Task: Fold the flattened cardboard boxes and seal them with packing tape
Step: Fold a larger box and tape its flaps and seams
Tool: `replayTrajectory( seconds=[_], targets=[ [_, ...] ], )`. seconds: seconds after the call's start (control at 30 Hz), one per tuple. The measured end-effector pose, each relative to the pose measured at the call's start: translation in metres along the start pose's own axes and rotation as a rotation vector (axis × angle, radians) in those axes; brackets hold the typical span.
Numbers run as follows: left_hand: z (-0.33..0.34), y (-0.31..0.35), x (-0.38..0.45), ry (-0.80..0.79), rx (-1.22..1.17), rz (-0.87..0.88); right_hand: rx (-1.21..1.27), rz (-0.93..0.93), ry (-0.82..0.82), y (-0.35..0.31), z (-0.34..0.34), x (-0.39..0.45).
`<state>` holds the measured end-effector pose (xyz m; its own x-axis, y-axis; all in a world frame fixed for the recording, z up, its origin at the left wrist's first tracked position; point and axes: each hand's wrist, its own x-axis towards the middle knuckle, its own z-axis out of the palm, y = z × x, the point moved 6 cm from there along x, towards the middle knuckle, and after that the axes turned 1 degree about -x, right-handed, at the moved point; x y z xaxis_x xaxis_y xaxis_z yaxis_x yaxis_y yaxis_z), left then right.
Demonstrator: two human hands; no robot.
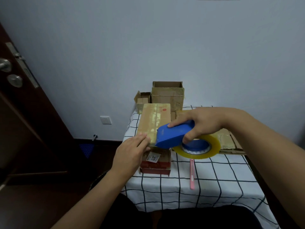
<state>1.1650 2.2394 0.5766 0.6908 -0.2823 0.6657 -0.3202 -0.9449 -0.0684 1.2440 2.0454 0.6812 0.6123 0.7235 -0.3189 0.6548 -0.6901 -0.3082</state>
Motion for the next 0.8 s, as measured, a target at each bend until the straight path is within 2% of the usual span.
replayTrajectory(
  seconds=[0.47,0.67,0.8],
  targets=[
    [0.008,0.007,-0.002,-0.181,0.079,-0.008,0.110,-0.025,0.125,0.063,0.025,-0.029],
    [0.005,0.031,0.008,-0.232,0.195,0.051,0.182,-0.028,0.121,0.076,0.046,-0.026],
    [0.009,0.042,0.017,-0.295,0.213,0.022,0.244,-0.020,0.125,0.082,0.060,-0.023]
  ],
)
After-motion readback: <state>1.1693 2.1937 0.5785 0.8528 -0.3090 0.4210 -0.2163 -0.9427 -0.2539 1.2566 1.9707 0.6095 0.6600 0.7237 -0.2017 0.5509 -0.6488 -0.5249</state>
